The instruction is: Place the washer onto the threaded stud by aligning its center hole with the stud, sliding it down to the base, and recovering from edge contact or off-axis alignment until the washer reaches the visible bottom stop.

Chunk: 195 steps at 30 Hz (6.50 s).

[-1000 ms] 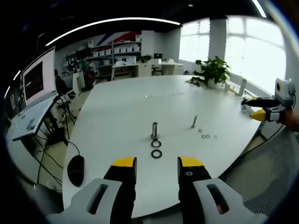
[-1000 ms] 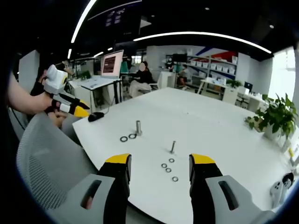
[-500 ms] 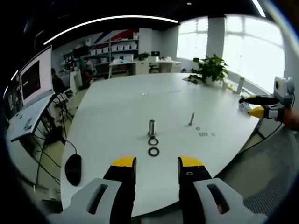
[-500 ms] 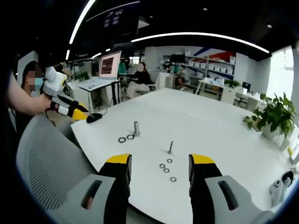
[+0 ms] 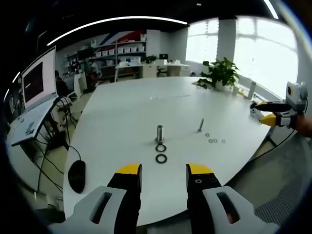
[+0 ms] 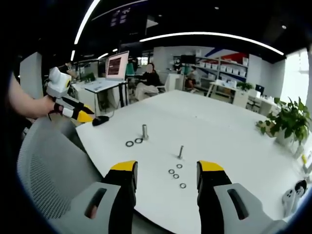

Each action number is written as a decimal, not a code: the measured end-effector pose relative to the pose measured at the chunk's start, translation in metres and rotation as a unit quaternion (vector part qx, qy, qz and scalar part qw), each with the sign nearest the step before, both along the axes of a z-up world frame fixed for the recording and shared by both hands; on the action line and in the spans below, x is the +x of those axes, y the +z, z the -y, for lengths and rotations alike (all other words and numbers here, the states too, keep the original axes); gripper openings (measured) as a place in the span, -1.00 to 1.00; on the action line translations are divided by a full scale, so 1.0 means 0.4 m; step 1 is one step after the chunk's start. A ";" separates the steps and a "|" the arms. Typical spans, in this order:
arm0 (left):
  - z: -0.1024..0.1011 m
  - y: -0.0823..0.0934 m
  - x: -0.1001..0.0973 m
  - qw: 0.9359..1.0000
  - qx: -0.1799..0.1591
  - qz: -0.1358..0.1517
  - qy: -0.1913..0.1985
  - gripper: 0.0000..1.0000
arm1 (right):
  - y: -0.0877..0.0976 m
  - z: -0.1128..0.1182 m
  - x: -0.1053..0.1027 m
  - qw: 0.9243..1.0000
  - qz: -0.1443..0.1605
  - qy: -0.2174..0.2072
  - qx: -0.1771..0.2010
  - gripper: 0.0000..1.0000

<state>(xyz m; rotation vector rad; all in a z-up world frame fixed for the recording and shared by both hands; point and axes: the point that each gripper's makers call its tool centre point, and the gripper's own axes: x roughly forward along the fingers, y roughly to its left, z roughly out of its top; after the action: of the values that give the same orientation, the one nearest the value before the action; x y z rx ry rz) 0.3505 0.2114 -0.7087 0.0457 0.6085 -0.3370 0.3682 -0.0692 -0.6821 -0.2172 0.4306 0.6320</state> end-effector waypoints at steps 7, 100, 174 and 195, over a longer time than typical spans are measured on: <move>0.000 -0.008 0.000 1.000 0.002 -0.009 -0.002 -0.32 | -0.001 -0.004 -0.002 1.000 0.000 0.007 -0.003 0.01; 0.094 -0.369 0.269 0.955 0.126 -0.230 -0.135 -0.34 | 0.001 0.047 0.022 0.999 -0.004 -0.040 0.006 -0.02; 0.049 -0.370 0.204 0.900 0.200 -0.294 -0.252 -0.35 | -0.009 0.043 0.021 0.999 -0.016 -0.036 0.005 0.00; 0.036 -0.395 0.157 0.878 0.252 -0.292 -0.285 -0.38 | -0.009 0.042 0.023 0.999 -0.015 -0.036 0.007 0.00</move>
<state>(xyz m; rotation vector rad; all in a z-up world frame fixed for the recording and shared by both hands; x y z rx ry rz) 0.4131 0.1971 -0.8667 0.6557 1.2798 -0.7704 0.3772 -0.0861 -0.6856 -0.1790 0.4605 0.5686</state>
